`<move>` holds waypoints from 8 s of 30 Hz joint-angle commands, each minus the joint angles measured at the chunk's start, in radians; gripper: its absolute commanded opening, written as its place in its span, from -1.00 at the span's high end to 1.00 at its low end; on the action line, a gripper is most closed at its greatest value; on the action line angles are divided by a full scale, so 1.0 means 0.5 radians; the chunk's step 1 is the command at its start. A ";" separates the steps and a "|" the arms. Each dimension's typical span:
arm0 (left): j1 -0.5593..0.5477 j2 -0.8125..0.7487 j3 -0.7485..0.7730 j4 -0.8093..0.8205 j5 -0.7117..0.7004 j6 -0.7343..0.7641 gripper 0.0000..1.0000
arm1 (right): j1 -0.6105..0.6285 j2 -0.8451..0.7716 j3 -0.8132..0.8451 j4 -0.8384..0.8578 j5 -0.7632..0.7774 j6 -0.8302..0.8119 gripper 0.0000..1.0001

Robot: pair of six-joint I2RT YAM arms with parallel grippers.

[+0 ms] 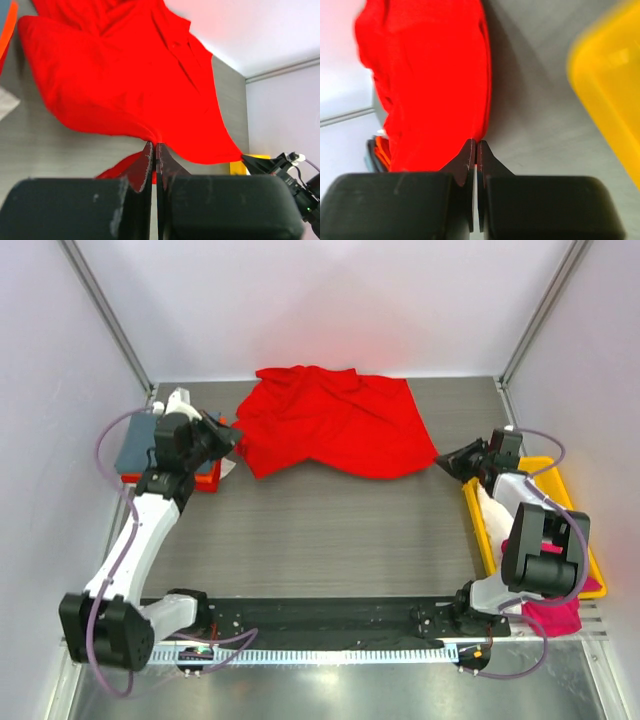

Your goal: Fold and stack the t-shirts

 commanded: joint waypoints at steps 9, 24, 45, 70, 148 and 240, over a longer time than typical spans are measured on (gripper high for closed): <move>-0.005 -0.794 -0.445 -0.476 0.064 -0.101 0.99 | -0.003 -0.798 -0.483 -0.272 0.295 -0.255 0.98; -0.002 -1.660 -0.742 -1.060 -0.059 -0.372 0.99 | 0.000 -1.892 -0.827 -1.017 0.534 -0.255 0.98; -0.005 -0.378 -0.181 -0.618 -0.114 -0.034 1.00 | 0.212 -0.990 -0.474 -0.656 0.694 -0.365 0.98; 0.014 0.864 0.923 -0.581 -0.270 0.086 0.99 | 0.295 -0.027 0.213 -0.352 0.820 -0.307 0.98; -0.045 1.791 1.770 -0.796 -0.467 0.122 1.00 | 0.396 0.262 0.462 -0.198 0.850 -0.264 -0.40; -0.321 0.429 -1.098 1.048 -0.881 -0.694 -0.13 | 0.546 -1.085 -1.125 0.056 1.826 0.193 0.98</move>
